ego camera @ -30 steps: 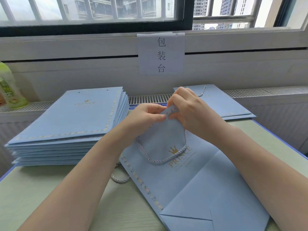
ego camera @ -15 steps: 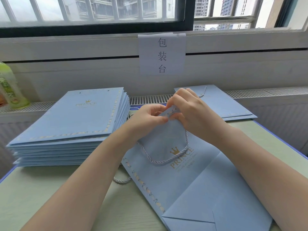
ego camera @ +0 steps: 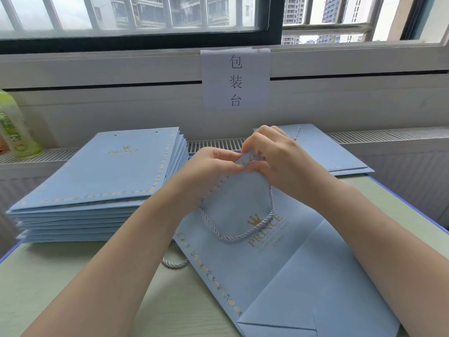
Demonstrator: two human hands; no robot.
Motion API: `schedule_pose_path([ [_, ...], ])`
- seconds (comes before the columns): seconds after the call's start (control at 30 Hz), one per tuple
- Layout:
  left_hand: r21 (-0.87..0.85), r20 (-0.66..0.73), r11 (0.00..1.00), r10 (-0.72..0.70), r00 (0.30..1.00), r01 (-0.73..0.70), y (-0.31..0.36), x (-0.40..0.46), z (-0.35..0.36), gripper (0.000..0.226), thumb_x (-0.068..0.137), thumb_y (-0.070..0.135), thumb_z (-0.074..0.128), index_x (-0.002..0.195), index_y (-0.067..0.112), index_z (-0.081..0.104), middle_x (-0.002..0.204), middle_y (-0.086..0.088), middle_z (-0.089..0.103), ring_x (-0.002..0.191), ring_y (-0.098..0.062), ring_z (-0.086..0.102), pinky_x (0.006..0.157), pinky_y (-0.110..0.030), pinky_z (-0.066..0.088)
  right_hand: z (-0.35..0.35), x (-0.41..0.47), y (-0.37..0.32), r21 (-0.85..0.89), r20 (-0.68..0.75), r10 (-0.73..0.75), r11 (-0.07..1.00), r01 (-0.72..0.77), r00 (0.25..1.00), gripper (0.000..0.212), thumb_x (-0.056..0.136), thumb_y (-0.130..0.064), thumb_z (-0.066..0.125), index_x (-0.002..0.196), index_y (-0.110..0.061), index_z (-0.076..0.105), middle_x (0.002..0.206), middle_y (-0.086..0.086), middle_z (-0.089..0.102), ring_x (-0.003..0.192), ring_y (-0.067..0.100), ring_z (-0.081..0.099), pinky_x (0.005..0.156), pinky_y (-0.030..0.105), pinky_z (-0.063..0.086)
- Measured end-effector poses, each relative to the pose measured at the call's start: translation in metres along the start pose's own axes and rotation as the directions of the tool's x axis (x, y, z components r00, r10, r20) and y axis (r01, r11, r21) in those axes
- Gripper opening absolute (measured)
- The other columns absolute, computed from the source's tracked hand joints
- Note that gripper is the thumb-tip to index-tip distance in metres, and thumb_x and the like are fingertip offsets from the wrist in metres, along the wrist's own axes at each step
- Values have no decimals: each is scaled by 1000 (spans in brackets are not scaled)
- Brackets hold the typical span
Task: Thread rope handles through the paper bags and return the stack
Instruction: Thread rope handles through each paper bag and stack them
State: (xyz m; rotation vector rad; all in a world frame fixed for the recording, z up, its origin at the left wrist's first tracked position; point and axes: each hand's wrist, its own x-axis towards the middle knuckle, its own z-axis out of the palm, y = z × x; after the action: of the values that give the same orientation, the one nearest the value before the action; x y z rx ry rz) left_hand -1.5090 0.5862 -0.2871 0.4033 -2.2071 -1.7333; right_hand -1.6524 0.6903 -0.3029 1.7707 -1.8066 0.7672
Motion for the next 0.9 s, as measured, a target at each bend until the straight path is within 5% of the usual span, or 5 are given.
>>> schedule_pose_path([
  [0.3, -173, -6, 981, -91, 996, 88, -8, 6, -7, 27, 87, -1, 53, 109, 1, 68, 106, -25, 67, 85, -31, 64, 74, -32, 55, -4, 1, 0, 78, 24, 82, 993, -84, 996, 27, 79, -18, 73, 101, -7, 62, 105, 3, 56, 88, 12, 42, 77, 21, 33],
  [0.53, -178, -66, 983, -47, 997, 35, -8, 6, -2, 25, 89, -1, 54, 108, 4, 69, 94, -15, 70, 73, -20, 67, 65, -28, 56, -3, -4, 2, 54, 44, 258, 964, -260, 965, 26, 94, -24, 55, 116, -11, 55, 116, 3, 49, 98, 17, 46, 79, 20, 32],
  [0.77, 72, -133, 997, 5, 991, 4, -15, 7, 2, 22, 90, -1, 55, 106, 11, 65, 97, -11, 69, 77, -17, 64, 75, -31, 53, -2, -3, 5, 172, 117, 379, 903, -394, 918, 19, 92, -16, 57, 111, -14, 56, 102, 1, 52, 86, 11, 43, 70, 16, 27],
  [0.9, 514, -232, 855, 214, 949, -67, -23, 14, 2, 21, 92, 12, 55, 112, 16, 59, 84, 2, 60, 81, -16, 56, 78, -30, 46, -6, -5, 16, 147, -23, 480, 869, -472, 877, 10, 92, -12, 55, 102, -14, 58, 100, 0, 51, 87, 13, 42, 65, 15, 26],
])
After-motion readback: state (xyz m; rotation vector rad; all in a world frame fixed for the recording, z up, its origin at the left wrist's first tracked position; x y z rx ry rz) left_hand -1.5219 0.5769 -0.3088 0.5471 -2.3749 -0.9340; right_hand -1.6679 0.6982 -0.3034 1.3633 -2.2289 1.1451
